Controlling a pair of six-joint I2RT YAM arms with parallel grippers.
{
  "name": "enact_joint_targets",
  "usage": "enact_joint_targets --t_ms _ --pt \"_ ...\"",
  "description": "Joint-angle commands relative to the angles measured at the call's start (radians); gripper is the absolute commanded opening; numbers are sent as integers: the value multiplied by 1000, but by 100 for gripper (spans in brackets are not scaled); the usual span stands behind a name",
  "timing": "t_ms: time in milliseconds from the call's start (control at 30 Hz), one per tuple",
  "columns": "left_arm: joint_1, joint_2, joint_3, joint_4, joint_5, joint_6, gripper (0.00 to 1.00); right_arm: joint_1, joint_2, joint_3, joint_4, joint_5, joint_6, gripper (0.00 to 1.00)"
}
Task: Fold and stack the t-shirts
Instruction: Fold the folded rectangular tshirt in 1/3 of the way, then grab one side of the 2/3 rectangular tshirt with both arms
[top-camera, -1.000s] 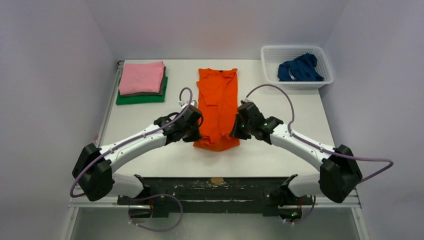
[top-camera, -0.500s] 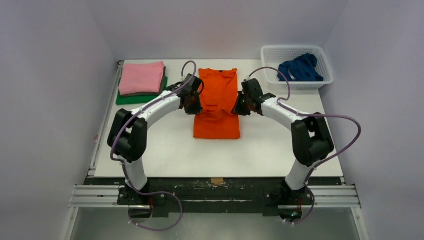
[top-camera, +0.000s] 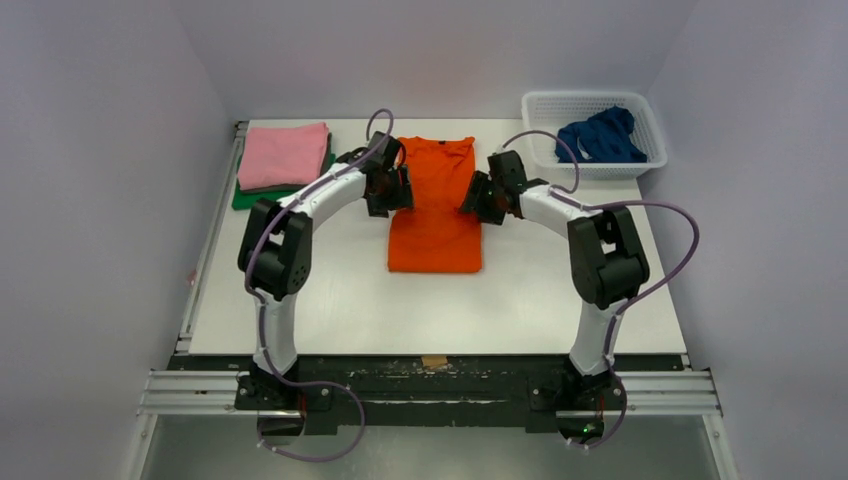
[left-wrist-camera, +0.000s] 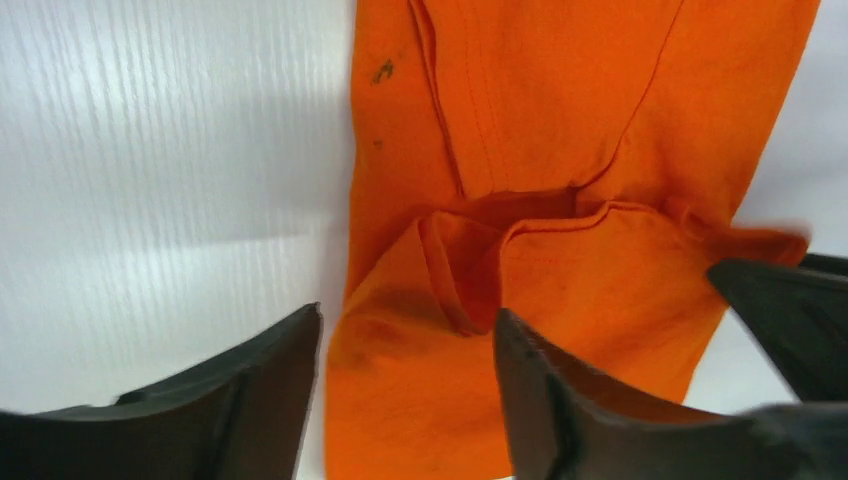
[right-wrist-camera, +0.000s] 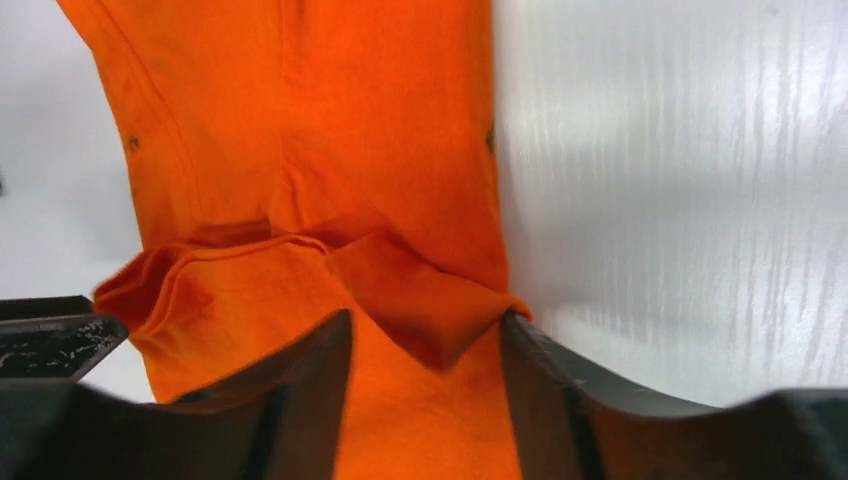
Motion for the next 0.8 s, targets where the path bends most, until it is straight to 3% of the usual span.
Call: enact_joint_targets --t_ms 0,33,67,500,767 --pt "28 -20 62 -9 42 25 75 -11 -48 70 40 26 -17 60" --pt "28 -43 50 -5 38 24 94 -12 -62 65 33 47 -17 65" --pt "29 -71 33 1 36 19 99 -12 -80 56 30 71 -18 68" --pt "6 -380 -497 190 161 -39 100 36 -327 -310 20 48 -23 68" --pt "-6 -366 -611 248 156 -86 68 64 -370 -447 61 24 29 57"
